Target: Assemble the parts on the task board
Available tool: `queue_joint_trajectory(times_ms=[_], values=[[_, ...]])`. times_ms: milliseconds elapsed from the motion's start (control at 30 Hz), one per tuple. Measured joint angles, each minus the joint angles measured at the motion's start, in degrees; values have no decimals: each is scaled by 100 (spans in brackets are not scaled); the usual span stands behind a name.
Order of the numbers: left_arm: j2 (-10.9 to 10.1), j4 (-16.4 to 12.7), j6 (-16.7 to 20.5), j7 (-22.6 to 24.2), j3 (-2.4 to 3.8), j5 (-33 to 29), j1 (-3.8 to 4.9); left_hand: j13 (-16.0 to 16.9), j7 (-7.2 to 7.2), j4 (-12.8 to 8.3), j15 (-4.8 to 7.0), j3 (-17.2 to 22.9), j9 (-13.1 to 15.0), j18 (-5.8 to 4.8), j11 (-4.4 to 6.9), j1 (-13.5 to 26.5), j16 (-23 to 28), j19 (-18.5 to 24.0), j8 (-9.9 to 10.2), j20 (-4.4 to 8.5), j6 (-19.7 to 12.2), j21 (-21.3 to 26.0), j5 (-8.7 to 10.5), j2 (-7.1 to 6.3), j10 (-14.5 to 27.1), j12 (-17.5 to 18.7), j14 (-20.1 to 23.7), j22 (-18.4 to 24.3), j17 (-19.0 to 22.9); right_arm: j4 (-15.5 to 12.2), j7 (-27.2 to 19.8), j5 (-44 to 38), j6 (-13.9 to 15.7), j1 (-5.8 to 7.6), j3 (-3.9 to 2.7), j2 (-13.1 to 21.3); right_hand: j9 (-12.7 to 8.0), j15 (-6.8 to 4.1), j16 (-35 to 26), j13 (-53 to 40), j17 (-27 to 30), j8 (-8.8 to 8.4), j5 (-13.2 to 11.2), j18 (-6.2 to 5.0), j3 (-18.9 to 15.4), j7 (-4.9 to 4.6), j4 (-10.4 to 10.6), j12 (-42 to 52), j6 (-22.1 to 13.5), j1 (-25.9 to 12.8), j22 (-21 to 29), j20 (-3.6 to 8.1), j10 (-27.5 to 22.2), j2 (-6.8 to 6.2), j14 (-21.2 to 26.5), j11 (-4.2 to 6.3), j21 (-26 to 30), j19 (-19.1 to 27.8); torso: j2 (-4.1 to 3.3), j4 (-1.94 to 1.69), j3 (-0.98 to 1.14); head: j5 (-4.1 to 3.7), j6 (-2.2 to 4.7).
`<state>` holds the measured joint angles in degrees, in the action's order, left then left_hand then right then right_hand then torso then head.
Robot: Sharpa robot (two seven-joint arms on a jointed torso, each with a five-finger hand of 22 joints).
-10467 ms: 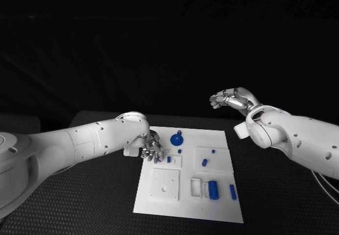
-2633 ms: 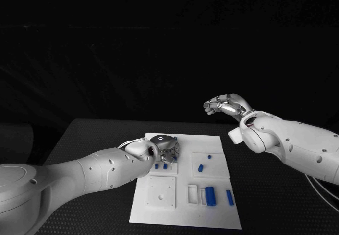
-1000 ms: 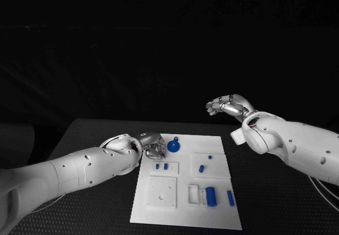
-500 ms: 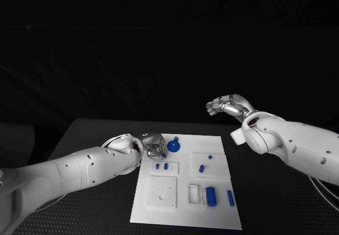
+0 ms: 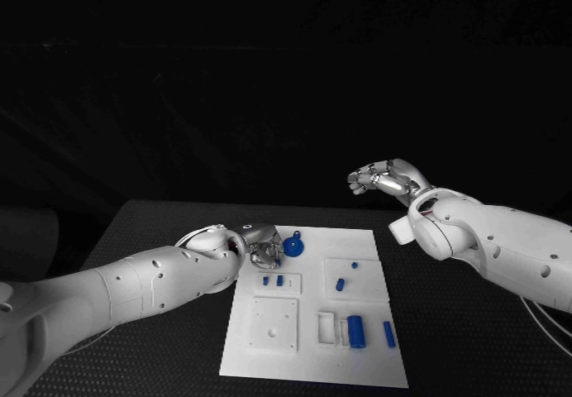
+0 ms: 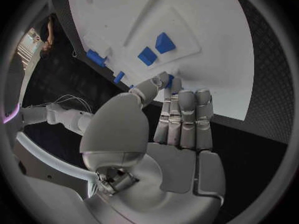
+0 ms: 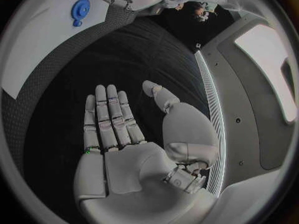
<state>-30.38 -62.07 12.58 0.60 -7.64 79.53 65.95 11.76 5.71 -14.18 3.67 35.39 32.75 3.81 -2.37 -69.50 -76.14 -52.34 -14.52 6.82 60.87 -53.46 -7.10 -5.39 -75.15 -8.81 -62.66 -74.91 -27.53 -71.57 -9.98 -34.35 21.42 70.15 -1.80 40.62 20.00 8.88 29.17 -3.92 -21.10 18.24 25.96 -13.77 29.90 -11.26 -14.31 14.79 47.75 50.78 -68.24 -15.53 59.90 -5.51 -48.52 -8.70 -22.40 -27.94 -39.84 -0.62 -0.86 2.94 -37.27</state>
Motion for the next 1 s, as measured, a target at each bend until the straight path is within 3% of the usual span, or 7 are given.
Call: queue_joint_trajectory(times_ms=[1000], values=[[0,21,-138,-61,-2,127,2,-7,-8,-29,18,14,-9,-46,2,-1,0,0,-9,-1,16,0,-21,27,1,12,-24,-3,-1,2,0,1,0,-1,0,6,-4,0,22,0,5,19,0,0,0,0,0,0,0,0,-8,0,21,0,0,21,0,0,1,-7,-7,-15,-10]])
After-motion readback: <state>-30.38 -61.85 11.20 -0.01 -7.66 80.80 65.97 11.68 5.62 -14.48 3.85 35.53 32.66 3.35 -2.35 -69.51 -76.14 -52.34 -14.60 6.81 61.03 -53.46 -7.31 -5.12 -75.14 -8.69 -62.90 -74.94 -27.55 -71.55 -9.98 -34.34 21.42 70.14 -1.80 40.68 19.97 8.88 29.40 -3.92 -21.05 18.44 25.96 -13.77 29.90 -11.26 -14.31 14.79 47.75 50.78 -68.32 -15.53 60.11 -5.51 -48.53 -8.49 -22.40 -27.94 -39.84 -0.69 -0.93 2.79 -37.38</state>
